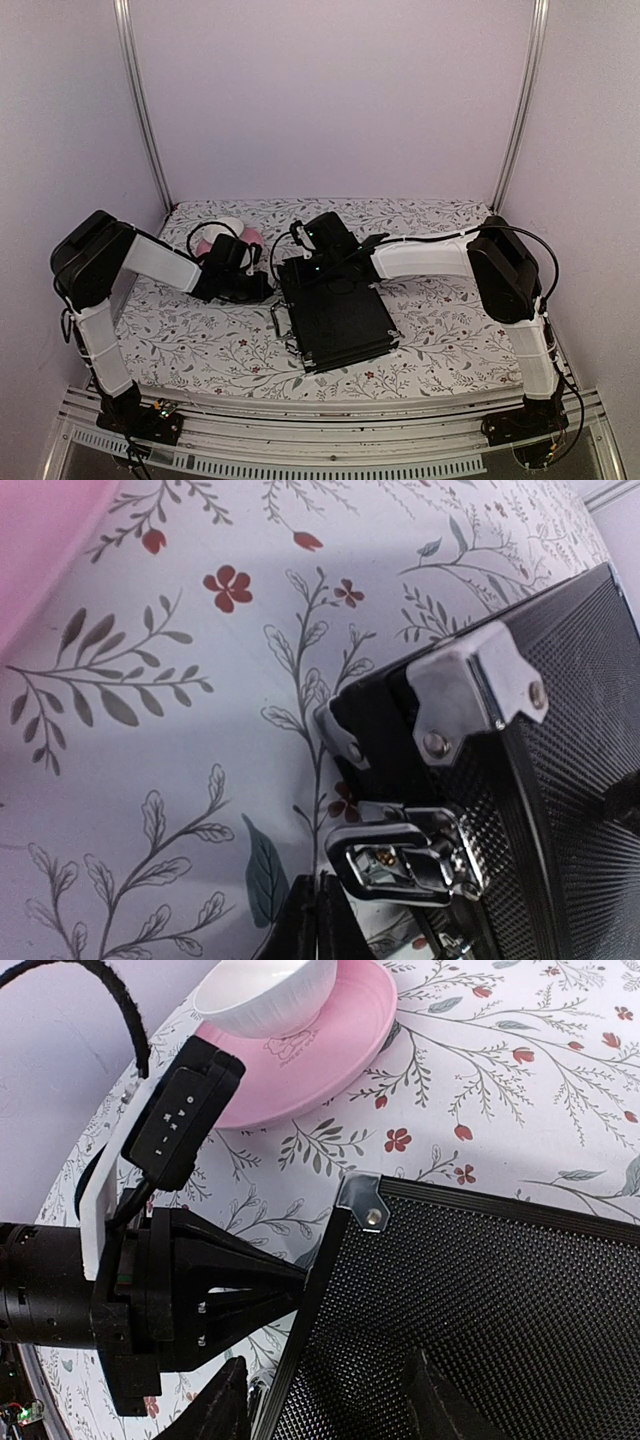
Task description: Pack up texas hold em set
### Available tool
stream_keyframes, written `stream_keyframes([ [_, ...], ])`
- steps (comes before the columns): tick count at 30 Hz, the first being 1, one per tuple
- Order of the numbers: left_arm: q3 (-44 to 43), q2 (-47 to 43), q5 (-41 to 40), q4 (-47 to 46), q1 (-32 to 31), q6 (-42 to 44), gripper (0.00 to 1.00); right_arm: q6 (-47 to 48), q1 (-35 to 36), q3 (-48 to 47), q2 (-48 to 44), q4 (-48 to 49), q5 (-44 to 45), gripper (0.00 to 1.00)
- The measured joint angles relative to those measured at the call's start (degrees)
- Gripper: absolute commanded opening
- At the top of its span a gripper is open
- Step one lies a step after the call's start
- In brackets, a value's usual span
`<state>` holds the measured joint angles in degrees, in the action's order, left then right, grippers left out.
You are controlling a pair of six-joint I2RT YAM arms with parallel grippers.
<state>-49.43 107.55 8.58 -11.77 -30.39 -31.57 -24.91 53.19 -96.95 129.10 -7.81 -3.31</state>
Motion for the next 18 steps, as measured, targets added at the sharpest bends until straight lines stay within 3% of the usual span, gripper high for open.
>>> stream_keyframes([
  [18, -5.42, 4.94, -1.86, -1.25, 0.42, 1.51, 0.02, -1.05, -0.17, 1.62, -0.57, 1.46, 0.2, 0.51],
])
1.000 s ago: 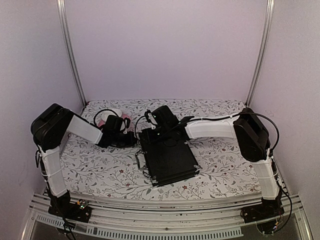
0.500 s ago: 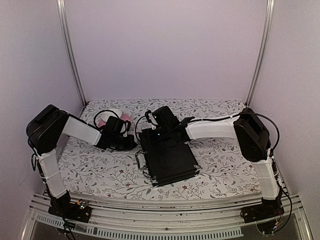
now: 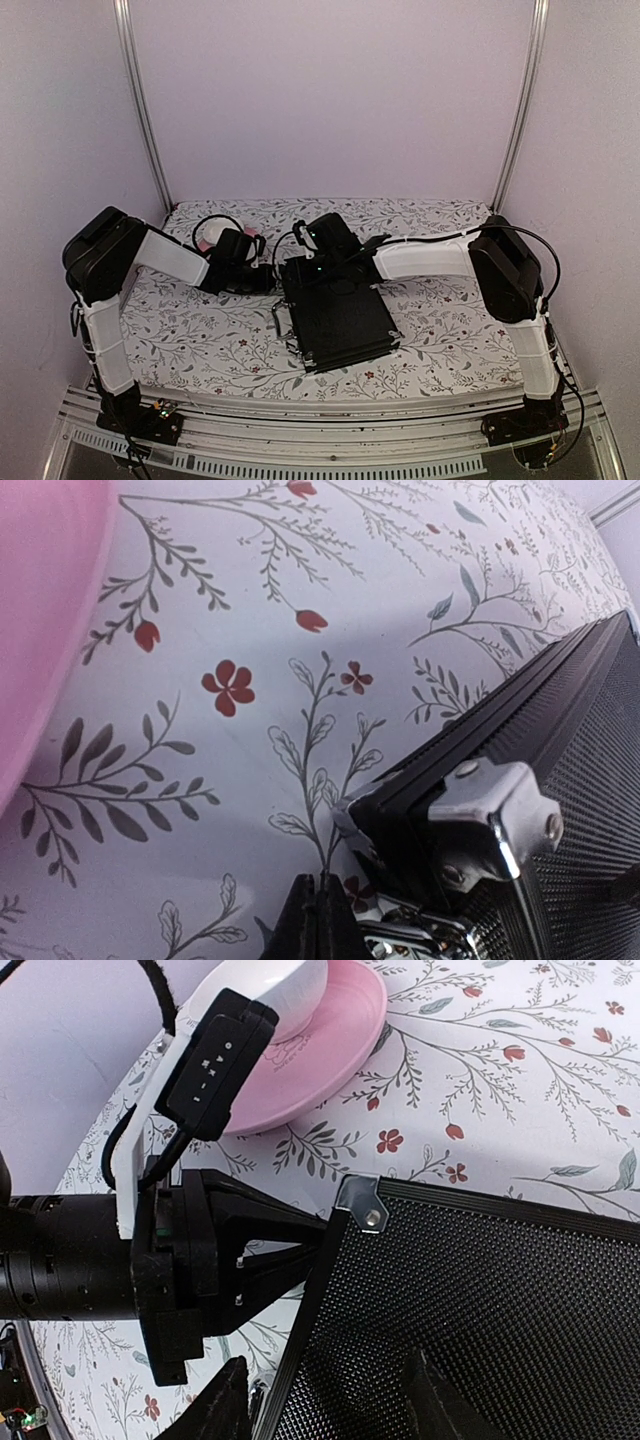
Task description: Pack up texas hold em set
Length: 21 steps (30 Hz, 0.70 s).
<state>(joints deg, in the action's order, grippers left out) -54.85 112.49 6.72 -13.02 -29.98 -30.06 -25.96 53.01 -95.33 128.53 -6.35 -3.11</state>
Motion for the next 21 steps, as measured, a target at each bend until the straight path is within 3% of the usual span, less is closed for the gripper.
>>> stream_keyframes([
  [21, 1.09, -0.44, -6.1, -1.38, -2.49, -1.07, 0.02, -1.4, -0.11, 1.49, -0.44, 2.01, 0.04, 0.51],
])
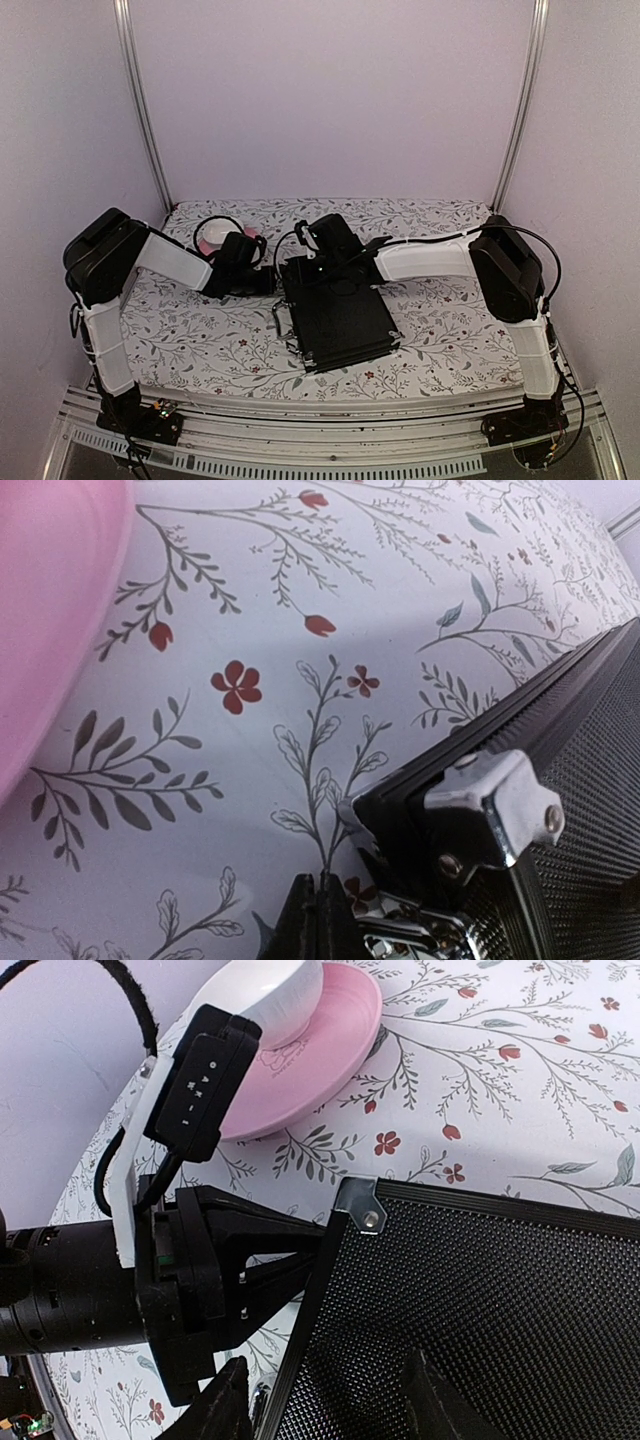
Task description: Pack up texas hold em set
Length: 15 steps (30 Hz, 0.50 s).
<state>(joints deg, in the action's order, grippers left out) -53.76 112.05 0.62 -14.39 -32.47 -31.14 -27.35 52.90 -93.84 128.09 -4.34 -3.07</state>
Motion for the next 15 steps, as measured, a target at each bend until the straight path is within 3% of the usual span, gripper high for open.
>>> stream_keyframes([
  [15, -0.98, 1.09, -1.53, -0.98, -1.99, -3.87, 0.01, -0.63, -0.26, 1.16, -0.31, 1.4, 0.7, 0.5],
])
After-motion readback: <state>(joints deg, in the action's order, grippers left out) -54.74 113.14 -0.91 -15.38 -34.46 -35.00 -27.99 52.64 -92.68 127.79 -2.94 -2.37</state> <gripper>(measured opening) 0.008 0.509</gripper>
